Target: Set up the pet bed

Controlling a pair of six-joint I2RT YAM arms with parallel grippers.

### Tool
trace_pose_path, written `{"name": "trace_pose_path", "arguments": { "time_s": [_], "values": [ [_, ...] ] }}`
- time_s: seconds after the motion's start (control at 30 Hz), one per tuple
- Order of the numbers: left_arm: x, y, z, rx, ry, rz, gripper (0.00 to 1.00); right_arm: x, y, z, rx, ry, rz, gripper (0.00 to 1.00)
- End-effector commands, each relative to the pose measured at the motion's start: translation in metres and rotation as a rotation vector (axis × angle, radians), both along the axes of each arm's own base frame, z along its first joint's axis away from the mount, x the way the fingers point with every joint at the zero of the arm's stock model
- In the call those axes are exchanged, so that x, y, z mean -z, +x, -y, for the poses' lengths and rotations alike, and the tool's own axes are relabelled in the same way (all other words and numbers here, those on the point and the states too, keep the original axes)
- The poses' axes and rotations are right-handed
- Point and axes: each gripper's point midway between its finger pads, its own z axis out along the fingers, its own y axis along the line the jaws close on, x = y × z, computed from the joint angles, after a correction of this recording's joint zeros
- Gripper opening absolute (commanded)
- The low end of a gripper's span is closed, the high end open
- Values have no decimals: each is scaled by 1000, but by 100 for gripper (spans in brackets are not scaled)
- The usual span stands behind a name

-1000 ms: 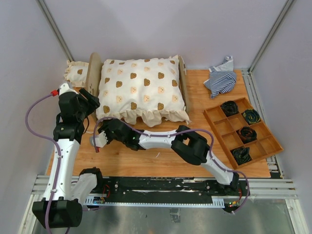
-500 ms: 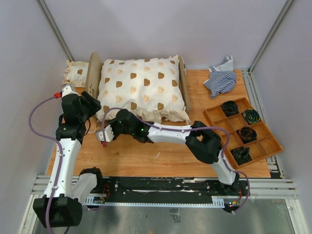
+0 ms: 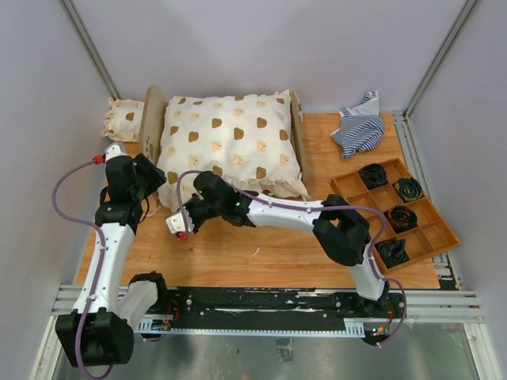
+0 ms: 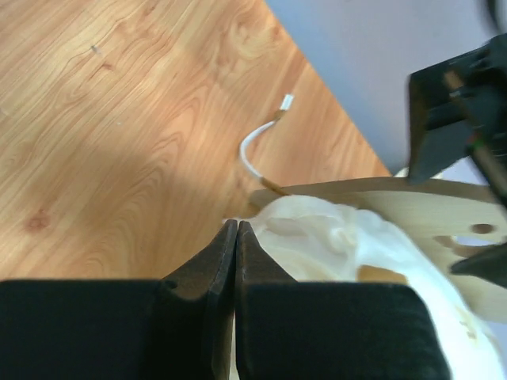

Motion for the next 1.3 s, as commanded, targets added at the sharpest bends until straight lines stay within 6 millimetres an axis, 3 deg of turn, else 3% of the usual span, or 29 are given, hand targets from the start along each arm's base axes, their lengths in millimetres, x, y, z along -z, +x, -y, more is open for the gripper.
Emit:
{"name": "trace_pose_path", "arguments": {
  "time_s": [0.0, 0.03, 0.07, 0.13, 0.17, 0.3, 0.47, 0.53, 0.67, 0.83, 0.93, 1.1, 1.17, 1.27],
  "values": [
    [0, 3, -6, -11, 28, 16, 62, 66, 3, 2, 39, -132, -107, 0],
    [0, 3, -6, -7, 30, 17, 62, 72, 8, 0, 74, -150, -109, 2],
    [-2, 4, -5, 6, 40, 21, 62, 70, 15, -1, 115, -148, -107, 11],
    [-7, 5, -1, 51, 64, 35, 62, 54, 20, 4, 178, -112, -127, 37],
    [-10, 5, 2, 82, 77, 46, 62, 42, 21, 10, 211, -85, -154, 45],
    [-28, 4, 10, 178, 150, 121, 61, -20, 37, 54, 425, 22, -326, 51],
    [-60, 5, -15, 45, 236, 232, 60, -67, 78, 145, 886, 124, -573, 54],
    [-68, 8, -27, -11, 280, 258, 62, -81, 110, 193, 1162, 210, -599, 54],
    [-66, 18, -45, -84, 326, 217, 63, -99, 156, 281, 1511, 318, -585, 56],
    [-56, 35, -45, -80, 319, 200, 62, -96, 199, 339, 1672, 365, -589, 63],
    [-50, 43, -45, -73, 318, 214, 61, -85, 220, 351, 1721, 358, -637, 64],
    [-46, 57, -30, 36, 336, 249, 57, -47, 245, 380, 1923, 310, -590, 64],
    [-45, 61, -25, 67, 337, 263, 55, -33, 254, 386, 1972, 289, -589, 61],
    [-47, 66, -19, 105, 336, 292, 51, -14, 258, 390, 2014, 237, -635, 43]
  ]
}}
